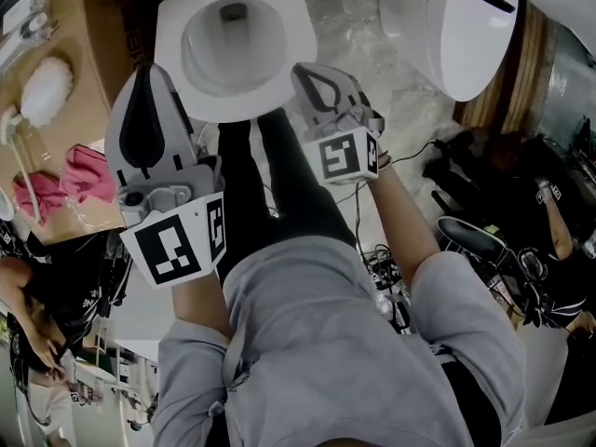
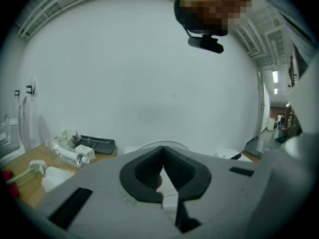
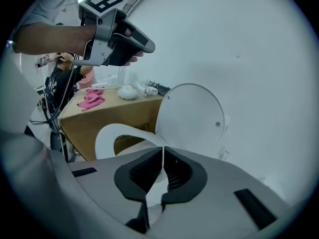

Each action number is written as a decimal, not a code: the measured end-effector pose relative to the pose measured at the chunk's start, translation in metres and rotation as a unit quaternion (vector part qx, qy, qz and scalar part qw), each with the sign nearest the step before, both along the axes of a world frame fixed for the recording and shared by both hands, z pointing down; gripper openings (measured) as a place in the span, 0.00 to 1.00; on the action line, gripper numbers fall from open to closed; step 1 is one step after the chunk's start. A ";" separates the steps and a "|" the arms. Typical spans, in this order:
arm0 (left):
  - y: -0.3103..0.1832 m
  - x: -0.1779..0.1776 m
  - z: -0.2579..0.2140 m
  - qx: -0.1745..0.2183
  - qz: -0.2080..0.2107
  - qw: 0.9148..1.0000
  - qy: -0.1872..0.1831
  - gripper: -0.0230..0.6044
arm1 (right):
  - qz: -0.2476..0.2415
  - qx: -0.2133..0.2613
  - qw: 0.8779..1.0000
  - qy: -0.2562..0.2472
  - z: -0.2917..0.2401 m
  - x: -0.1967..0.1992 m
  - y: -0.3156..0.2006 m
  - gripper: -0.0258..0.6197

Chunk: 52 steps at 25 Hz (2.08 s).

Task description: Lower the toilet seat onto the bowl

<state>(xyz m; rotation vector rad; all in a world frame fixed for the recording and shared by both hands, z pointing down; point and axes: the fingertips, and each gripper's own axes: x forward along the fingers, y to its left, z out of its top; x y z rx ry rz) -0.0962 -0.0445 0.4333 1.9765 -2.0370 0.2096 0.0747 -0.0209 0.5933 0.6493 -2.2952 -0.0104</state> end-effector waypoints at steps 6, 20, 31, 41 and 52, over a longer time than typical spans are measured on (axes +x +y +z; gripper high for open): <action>0.006 0.001 0.008 -0.008 0.001 1.000 0.001 0.04 | -0.003 -0.025 1.000 0.010 0.020 0.003 0.021 0.05; 0.018 -0.012 0.027 -0.023 -0.003 1.000 0.001 0.04 | -0.003 -0.086 0.996 0.025 0.066 -0.005 0.064 0.05; 0.014 -0.022 -0.008 0.001 -0.001 1.000 -0.009 0.04 | 0.058 -0.034 0.996 -0.056 -0.011 -0.022 0.019 0.04; 0.011 -0.026 -0.058 0.035 0.000 0.999 -0.010 0.04 | 0.085 0.008 0.987 -0.135 -0.111 -0.042 -0.008 0.04; 0.009 -0.029 -0.102 0.062 0.006 0.998 -0.012 0.04 | 0.111 0.055 0.970 -0.209 -0.212 -0.050 -0.035 0.04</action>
